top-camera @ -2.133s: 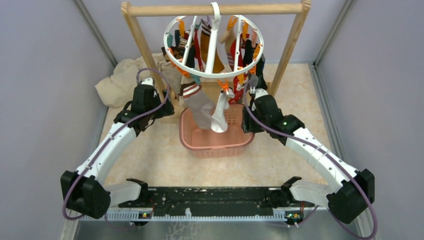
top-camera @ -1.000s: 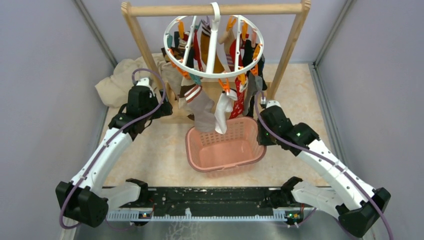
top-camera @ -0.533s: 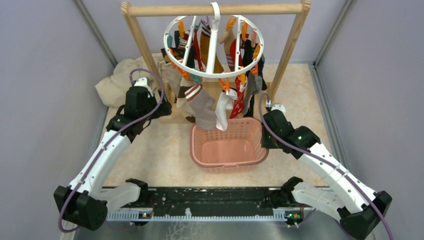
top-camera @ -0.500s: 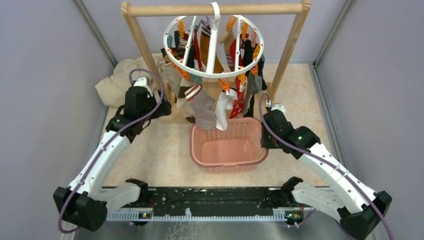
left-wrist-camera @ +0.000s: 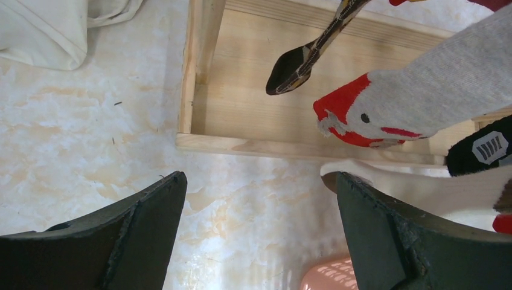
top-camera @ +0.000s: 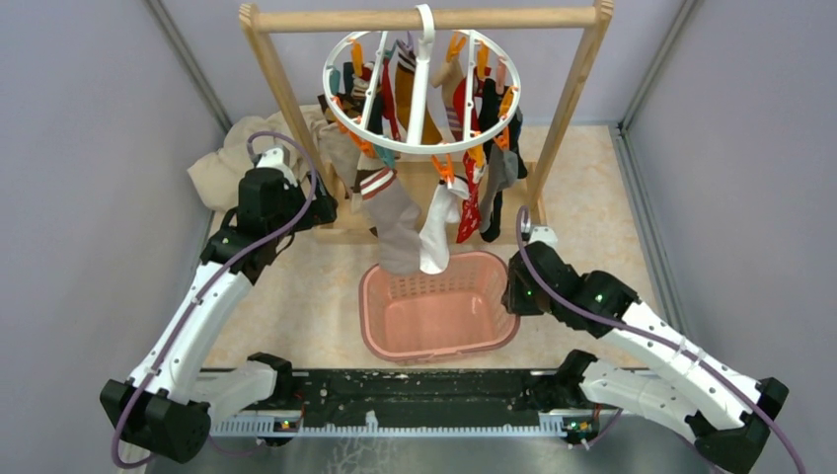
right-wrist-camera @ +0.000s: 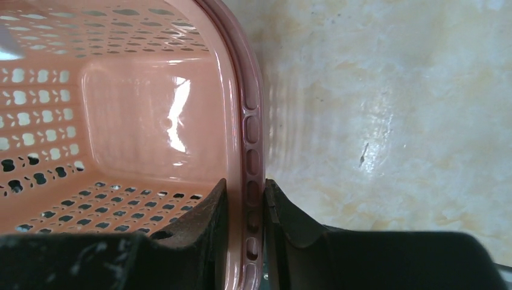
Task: Remove the socks clipped to the hanger
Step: Move the bin to the center of the board.
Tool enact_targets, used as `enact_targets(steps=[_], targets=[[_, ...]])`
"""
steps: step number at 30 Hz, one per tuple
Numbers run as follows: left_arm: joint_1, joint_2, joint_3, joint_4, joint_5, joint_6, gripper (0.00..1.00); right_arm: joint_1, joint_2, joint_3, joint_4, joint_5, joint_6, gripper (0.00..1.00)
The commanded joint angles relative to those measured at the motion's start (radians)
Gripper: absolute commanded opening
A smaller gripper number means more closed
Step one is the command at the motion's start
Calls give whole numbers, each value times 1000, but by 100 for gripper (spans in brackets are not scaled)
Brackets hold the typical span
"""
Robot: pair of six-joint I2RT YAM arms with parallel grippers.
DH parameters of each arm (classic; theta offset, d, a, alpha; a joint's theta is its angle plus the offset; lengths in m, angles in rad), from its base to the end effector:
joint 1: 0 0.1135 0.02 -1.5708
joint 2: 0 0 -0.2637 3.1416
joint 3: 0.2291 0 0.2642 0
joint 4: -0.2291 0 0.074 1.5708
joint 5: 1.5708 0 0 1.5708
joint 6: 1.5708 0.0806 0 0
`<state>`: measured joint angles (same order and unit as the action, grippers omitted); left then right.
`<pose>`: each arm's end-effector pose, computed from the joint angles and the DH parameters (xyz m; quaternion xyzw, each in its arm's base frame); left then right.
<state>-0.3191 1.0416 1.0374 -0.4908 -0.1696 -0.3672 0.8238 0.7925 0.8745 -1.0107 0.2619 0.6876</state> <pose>0.2696 -0.0747 0.3272 -0.0640 0.8544 -0.1033 0.5052 0.1358 0.1159 0.2605 -0.0229 0.9414 0.1244 0.3127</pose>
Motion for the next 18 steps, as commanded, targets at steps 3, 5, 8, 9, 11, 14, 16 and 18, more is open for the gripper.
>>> enact_targets(steps=[3, 5, 8, 9, 11, 14, 16, 18], targets=[[0, -20, 32, -6, 19, -7, 99, 144, 19, -12, 39, 38, 157, 6], [0, -21, 32, -6, 15, -4, 99, 201, 43, -1, 27, 77, 197, 6], [1, -22, 32, -6, 7, 0, 99, 249, 54, 3, 15, 116, 250, 6], [1, -22, 31, -7, 8, -1, 99, 253, 53, 2, 14, 121, 264, 7], [0, -22, 29, -2, 8, 0, 99, 257, 52, 0, 6, 129, 289, 12], [0, -16, 27, 1, 4, 6, 99, 262, 48, 10, -37, 163, 313, 29], [0, -15, 27, 3, 2, 10, 99, 262, 47, 36, -89, 205, 314, 45], [0, -14, 29, 6, -1, 13, 99, 263, 46, 79, -146, 258, 309, 60]])
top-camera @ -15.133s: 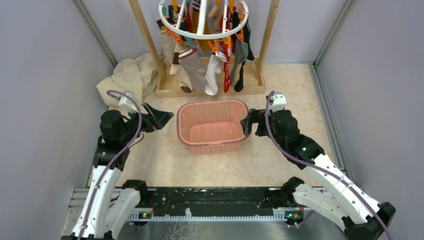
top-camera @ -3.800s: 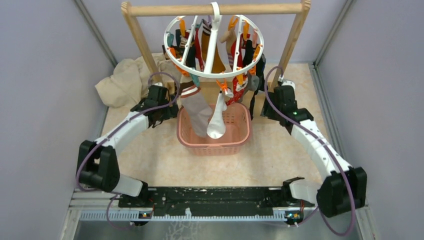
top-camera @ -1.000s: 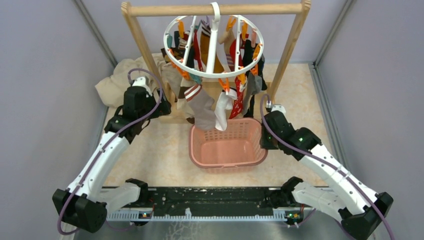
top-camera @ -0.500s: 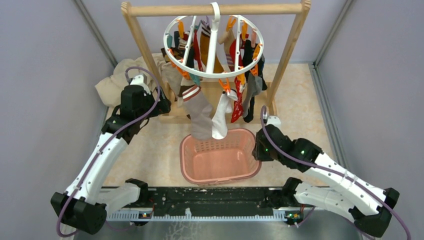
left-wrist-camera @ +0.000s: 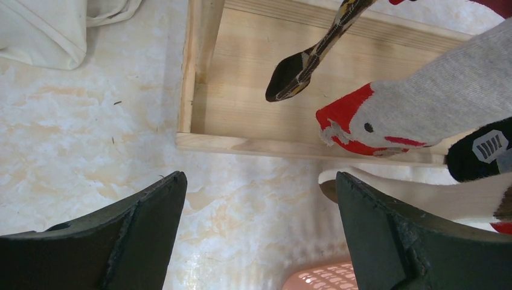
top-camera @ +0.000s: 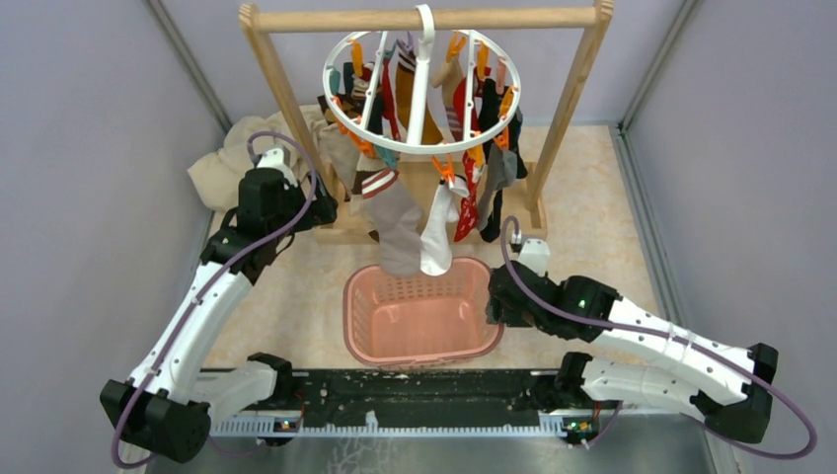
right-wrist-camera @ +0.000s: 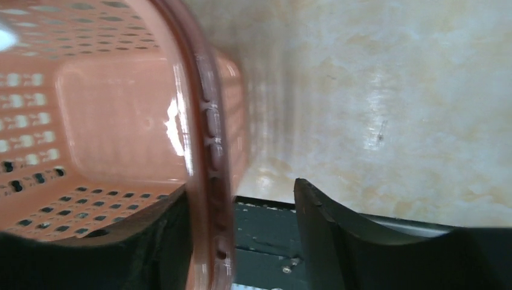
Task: Remove the socks clipped to the hanger
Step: Move the bin to the center of the board.
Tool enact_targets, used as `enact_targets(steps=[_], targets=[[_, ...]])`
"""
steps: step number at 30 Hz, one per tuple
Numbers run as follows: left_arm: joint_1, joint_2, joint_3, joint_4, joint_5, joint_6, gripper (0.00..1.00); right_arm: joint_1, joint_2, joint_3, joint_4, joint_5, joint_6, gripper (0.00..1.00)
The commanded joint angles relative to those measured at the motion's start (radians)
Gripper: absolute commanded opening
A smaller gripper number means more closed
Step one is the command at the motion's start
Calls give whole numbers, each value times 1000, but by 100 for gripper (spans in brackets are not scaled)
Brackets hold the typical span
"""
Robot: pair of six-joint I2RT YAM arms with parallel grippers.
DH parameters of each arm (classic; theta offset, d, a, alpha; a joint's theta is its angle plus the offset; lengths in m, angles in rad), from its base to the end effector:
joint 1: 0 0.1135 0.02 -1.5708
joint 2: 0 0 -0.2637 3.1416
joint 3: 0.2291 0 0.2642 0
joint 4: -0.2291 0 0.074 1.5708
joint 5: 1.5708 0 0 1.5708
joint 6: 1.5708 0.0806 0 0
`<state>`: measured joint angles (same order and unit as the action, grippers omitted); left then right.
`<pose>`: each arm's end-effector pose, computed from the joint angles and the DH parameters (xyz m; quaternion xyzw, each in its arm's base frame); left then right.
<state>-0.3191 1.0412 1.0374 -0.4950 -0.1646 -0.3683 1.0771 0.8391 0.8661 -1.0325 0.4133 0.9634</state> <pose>0.2692 -0.0750 0.3267 -0.0630 0.8556 -0.1050 0.5030 0.1131 0.1419 0.2518 0.0037 0.9416 0.1295 0.3107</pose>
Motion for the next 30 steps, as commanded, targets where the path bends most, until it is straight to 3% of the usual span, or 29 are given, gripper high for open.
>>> enact_targets(steps=[1, 2, 3, 6, 13, 23, 30], targets=[[0, -14, 30, 10, -6, 15, 99, 9, 2, 110, -146, 130, 24, 71], [0, -14, 31, 12, -7, 17, 99, 9, 3, 134, -164, 151, 16, 82], [1, -14, 32, 11, -7, 17, 99, 9, 5, 155, -177, 167, 4, 85], [0, -15, 44, 2, -4, 18, 99, 9, 15, 221, -167, 203, -69, 85], [1, -93, 88, -1, 59, 6, 99, 15, 114, 299, 109, 118, -362, 52], [0, -147, 126, -67, 148, -11, 99, 21, 215, 286, 555, 40, -549, 44], [0, -156, 107, -65, 156, -24, 99, 17, 386, 296, 793, 130, -653, 37]])
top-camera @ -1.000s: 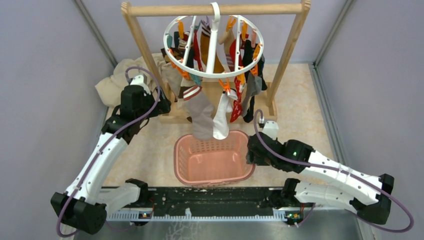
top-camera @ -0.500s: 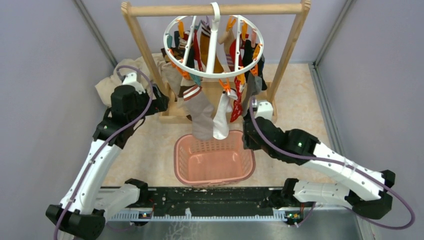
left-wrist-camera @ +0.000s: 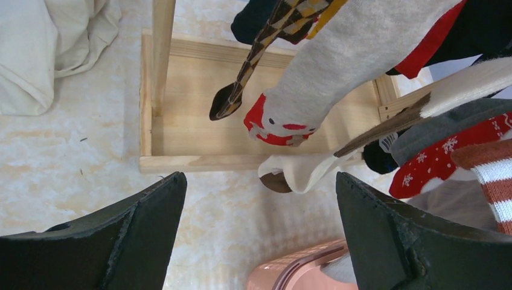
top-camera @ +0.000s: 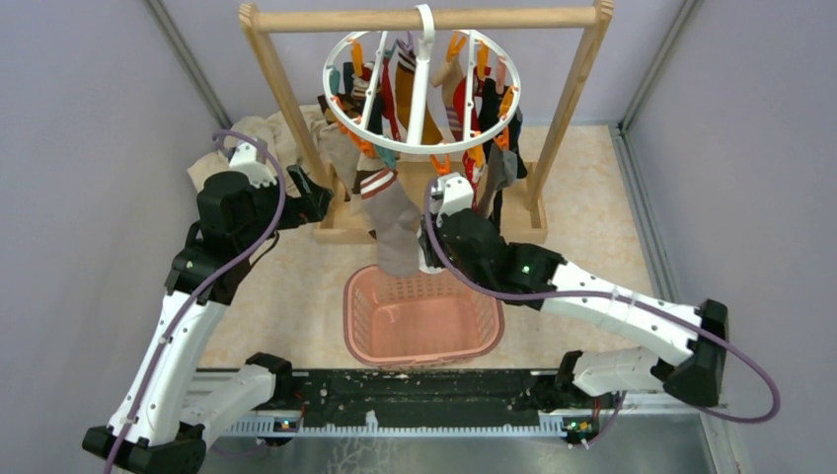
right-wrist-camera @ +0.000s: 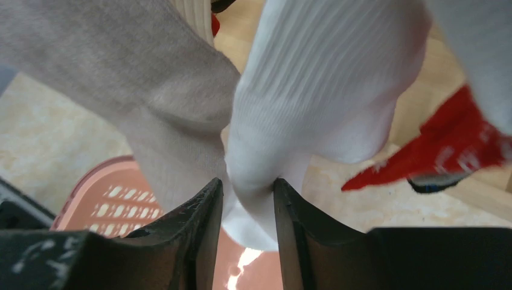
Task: Remove the socks clipped to the hanger
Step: Move the bin to the center of the board, then remove the sock from the hanger.
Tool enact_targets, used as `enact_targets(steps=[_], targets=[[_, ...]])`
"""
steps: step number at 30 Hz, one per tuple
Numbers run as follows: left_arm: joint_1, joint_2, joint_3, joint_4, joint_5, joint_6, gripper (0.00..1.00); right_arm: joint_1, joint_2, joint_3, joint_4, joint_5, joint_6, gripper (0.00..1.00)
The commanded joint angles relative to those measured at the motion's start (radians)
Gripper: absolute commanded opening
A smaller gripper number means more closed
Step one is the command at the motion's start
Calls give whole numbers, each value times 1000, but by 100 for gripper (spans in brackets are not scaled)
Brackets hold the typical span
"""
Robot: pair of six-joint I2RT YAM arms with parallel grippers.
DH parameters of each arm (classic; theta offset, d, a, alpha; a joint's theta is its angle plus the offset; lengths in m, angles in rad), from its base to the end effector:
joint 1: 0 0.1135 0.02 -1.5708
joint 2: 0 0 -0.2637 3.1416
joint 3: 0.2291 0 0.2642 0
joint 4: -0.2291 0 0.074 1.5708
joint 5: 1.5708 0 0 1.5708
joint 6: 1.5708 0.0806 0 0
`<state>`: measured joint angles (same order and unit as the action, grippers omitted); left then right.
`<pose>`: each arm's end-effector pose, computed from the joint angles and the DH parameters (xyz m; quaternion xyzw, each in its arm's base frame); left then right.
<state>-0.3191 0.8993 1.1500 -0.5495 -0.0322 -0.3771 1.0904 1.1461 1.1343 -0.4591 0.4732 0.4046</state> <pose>0.2268 -0.0722 0.3964 -0.0329 0.8038 -0.1904 0.5627 0.1709 0.2484 0.3446 -0.1633 0.8217 0.1988 0.5085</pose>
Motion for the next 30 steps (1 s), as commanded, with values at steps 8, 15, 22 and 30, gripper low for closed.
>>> enact_targets(steps=[8, 15, 22, 30], targets=[[1, -29, -17, -12, 9, -14, 99, -106, 188, 108, 359, 60, -171, 30], [0, -38, -29, -12, 0, -20, 99, -127, 196, 184, 325, 25, -213, 33], [0, -22, -27, 0, -18, -4, 99, -122, 24, 134, 203, -103, -164, 66], [0, -7, -17, 15, 3, -9, 99, -29, -26, 129, 94, -119, -173, 66]])
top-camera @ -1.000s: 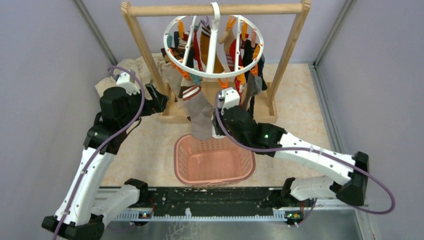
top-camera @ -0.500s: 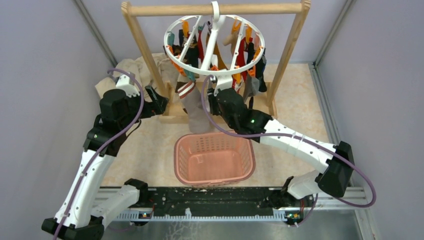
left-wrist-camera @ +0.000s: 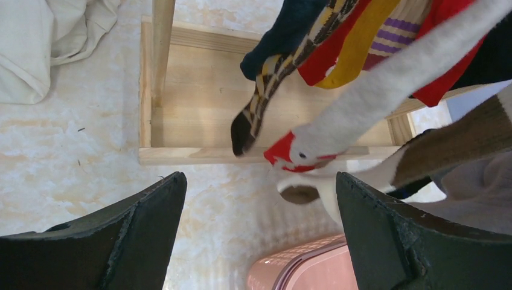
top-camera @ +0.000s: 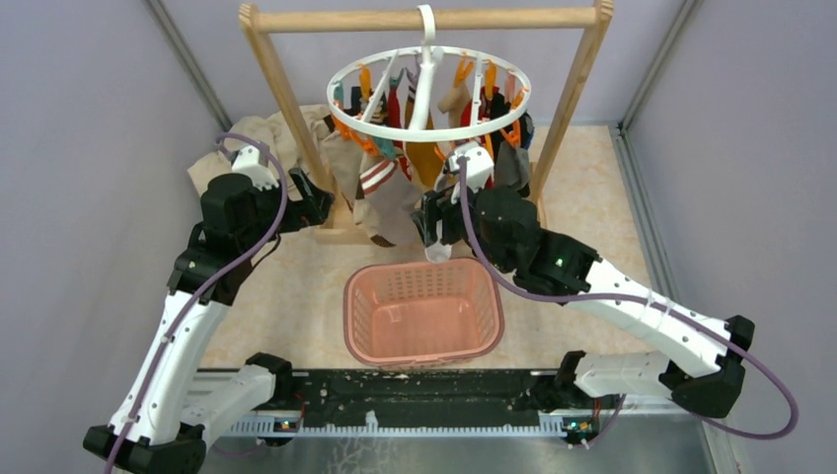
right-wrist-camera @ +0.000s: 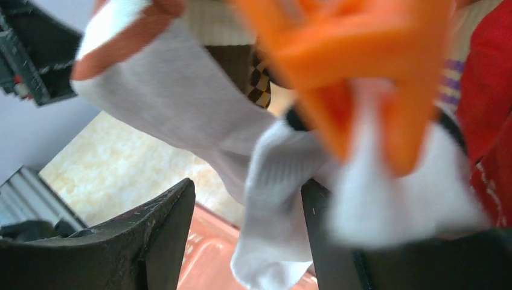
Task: Remove the socks clipped to the hanger
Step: Remove the sock from the hanger.
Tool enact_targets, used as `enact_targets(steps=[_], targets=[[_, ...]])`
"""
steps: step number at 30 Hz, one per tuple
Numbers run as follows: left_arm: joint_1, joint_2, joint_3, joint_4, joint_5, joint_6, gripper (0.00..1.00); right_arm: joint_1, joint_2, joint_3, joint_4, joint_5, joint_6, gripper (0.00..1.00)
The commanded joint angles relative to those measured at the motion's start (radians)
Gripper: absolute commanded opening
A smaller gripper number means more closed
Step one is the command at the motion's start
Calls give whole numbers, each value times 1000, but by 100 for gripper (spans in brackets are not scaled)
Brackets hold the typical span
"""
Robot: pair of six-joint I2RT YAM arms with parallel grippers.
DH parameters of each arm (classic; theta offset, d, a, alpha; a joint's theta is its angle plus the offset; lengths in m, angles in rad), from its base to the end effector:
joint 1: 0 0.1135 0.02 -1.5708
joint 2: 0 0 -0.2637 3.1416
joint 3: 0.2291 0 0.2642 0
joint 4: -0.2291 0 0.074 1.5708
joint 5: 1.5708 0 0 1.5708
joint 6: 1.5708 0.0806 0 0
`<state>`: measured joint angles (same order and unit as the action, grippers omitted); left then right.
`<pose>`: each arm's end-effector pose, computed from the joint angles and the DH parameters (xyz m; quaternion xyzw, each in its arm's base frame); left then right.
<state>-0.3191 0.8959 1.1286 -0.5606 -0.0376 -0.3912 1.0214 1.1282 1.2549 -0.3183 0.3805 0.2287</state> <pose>0.2270 -0.0718 0.3873 -0.0402 0.8120 -0.1881 0.5511 0.1826 0.2409 0.4155 -0.1815 0.7453 0.2473 0.5920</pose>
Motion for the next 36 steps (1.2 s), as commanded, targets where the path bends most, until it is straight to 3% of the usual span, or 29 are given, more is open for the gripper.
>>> enact_targets(steps=[1, 7, 12, 17, 25, 28, 31, 36], targets=[[0, -4, 6, 27, 21, 5, 99, 40, -15, 7, -58, -35, 11, 67], [0, -29, -5, 60, 125, 23, 99, 41, -19, 39, -152, -119, 60, 77], [1, -56, 21, 50, 130, 24, 99, 41, 30, 55, -289, -67, 76, 82], [0, -62, 37, 68, 207, 17, 99, 40, -12, -35, -276, 21, 111, 85], [0, -92, -17, 128, 296, 1, 99, 40, -68, 22, -295, -12, 91, 85], [0, -97, -21, 127, 288, 1, 99, 40, -78, 47, -326, 0, 86, 81], [0, -94, -20, 127, 290, 0, 99, 41, -96, 37, -296, -89, 60, 73], [0, -84, -29, 125, 282, 3, 99, 46, -105, 41, -237, -272, 45, 49]])
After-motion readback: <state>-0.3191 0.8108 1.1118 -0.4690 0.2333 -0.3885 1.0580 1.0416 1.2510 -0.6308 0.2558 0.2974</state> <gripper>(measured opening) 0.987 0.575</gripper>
